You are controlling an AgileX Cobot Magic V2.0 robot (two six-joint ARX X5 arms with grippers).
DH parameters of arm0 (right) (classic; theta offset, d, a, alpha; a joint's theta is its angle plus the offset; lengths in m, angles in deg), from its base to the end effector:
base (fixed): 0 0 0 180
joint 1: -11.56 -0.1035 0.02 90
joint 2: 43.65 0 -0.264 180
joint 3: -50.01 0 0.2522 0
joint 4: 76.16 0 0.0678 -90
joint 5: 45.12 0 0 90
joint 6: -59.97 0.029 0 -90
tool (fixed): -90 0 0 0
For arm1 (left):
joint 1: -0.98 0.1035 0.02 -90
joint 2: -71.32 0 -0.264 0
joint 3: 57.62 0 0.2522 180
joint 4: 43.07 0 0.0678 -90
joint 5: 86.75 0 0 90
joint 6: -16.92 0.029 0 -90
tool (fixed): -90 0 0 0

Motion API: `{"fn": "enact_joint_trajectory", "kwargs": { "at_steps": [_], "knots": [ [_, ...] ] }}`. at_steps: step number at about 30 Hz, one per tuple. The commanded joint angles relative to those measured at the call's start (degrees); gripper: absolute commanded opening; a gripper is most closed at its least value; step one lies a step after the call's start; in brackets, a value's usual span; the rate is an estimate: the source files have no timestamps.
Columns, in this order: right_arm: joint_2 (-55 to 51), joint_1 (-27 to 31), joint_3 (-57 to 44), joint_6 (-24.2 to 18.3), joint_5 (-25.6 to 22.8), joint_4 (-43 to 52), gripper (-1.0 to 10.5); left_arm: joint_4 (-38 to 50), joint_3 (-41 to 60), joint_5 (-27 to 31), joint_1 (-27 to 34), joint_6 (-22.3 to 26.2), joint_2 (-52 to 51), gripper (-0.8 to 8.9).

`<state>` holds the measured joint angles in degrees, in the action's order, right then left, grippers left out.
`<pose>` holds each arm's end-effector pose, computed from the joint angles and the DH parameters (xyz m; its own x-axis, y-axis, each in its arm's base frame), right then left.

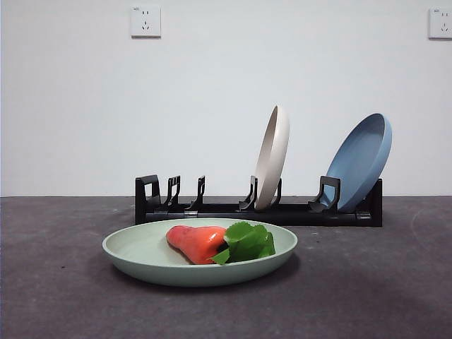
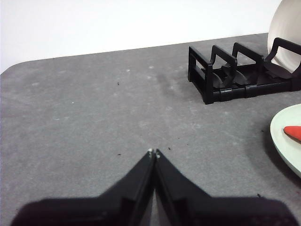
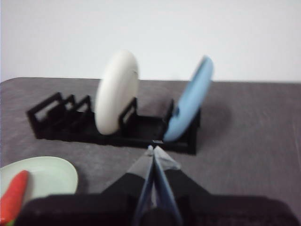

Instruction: Take the green plate from the plate rack,put the plate on the table,take the carrot from the table,put the carrot in the plate

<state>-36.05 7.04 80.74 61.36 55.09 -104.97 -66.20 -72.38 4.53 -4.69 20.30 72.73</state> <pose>0.0854 0.0119 0.2279 0.9623 0.2539 -0.0974 -0.2509 0.9671 0.0417 0.0964 -0.0089 0.1518 0.9826 -0.0751 -0.1698 0.0867 0.9943 0.0619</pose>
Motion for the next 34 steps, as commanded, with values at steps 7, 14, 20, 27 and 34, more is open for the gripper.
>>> {"fn": "enact_joint_trajectory", "kwargs": {
  "at_steps": [7, 14, 20, 27, 34],
  "knots": [
    [-5.4, -4.5, -10.0, 3.7, -1.4, 4.0, 0.0, 0.2, 0.8, -0.1, 0.2, -0.4, -0.2, -0.02],
    [-7.1, -5.4, -14.6, 4.9, -1.4, 4.2, 0.0, 0.2, 0.8, -0.1, 0.2, -0.4, -0.2, -0.02],
    [-7.5, -5.4, -16.3, 5.5, -1.4, 4.3, 0.0, 0.2, 0.8, -0.1, 0.2, -0.4, -0.2, -0.02],
    [-7.5, -5.4, -16.3, 6.7, -1.8, 4.3, 0.0, 0.2, 0.8, -0.1, 0.2, -0.4, -0.2, -0.02],
    [-7.3, -5.3, -16.3, 6.7, -1.8, 4.3, 0.0, 0.2, 0.8, -0.1, 0.2, -0.4, -0.2, -0.02]
  ]
}}
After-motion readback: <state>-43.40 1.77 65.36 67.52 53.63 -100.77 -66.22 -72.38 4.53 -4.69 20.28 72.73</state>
